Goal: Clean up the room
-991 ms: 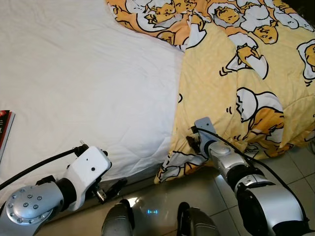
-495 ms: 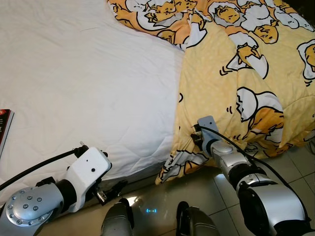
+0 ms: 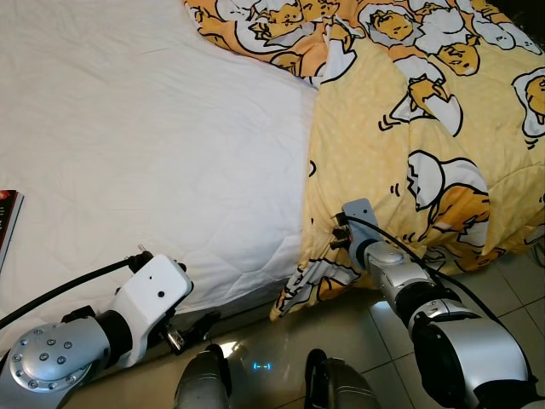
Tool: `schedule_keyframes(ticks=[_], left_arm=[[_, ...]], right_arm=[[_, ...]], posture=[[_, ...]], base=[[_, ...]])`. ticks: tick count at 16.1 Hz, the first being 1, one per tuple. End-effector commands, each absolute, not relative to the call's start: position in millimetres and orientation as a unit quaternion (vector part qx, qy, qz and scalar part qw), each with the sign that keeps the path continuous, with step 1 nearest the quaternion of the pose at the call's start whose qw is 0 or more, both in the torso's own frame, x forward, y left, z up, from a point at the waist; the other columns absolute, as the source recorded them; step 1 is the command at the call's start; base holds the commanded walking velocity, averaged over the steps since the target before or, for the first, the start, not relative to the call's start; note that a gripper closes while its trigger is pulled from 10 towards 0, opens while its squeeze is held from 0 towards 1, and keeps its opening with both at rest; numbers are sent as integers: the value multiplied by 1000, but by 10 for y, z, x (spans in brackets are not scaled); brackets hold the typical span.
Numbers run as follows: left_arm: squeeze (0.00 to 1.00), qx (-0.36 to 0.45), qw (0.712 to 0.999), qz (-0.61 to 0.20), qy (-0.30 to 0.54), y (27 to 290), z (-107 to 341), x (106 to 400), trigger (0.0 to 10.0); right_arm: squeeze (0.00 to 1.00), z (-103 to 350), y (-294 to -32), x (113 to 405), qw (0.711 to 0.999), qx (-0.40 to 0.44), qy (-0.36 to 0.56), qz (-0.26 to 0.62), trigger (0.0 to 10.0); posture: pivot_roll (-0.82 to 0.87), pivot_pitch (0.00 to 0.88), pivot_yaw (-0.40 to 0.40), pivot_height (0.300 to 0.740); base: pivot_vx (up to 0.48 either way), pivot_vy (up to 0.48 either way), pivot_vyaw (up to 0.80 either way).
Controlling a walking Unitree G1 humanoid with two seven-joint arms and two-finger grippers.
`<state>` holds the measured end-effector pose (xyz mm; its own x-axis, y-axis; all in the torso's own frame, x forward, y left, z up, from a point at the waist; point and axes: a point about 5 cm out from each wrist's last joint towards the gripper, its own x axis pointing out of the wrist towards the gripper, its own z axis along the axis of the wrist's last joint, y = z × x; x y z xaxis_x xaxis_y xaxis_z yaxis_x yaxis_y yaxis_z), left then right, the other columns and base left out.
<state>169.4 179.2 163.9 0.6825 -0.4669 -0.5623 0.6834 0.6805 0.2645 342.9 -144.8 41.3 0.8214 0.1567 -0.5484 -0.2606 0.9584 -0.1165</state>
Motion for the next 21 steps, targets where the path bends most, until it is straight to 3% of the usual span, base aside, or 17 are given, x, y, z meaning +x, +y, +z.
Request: schedule_keyframes(ticks=[1,9,13,15,19,21], left_arm=[[0,236,887,-322,232,1802,1651,1683,10000],[0,236,894,-305,227,1862,1583,1780,10000],[0,192,906,-306,221,1803,1391,1925,10000],[0,190,909,-301,218,1778,1281,2093,10000],[0,207,910,-290,212,1744,1206,2380,10000],[0,214,908,-297,205,1720,1196,2464,10000]], right_arm=[[0,408,-1458,3426,951,-81,280,107,0],[0,407,-1394,3412,951,-56,269,143,0],[0,347,-1321,3323,945,-27,254,204,0],[0,317,-1339,3246,934,-21,245,260,0],[0,354,-1512,3120,901,-27,235,364,0],[0,402,-1631,2896,858,-29,233,457,0]], posture=[[293,258,-30,740],[261,164,-45,740],[129,50,-25,740],[54,0,21,740],[14,0,66,740],[4,0,85,740]], base=[[0,0,0],[0,0,0],[0,0,0],[0,0,0],[0,0,0],[0,0,0]])
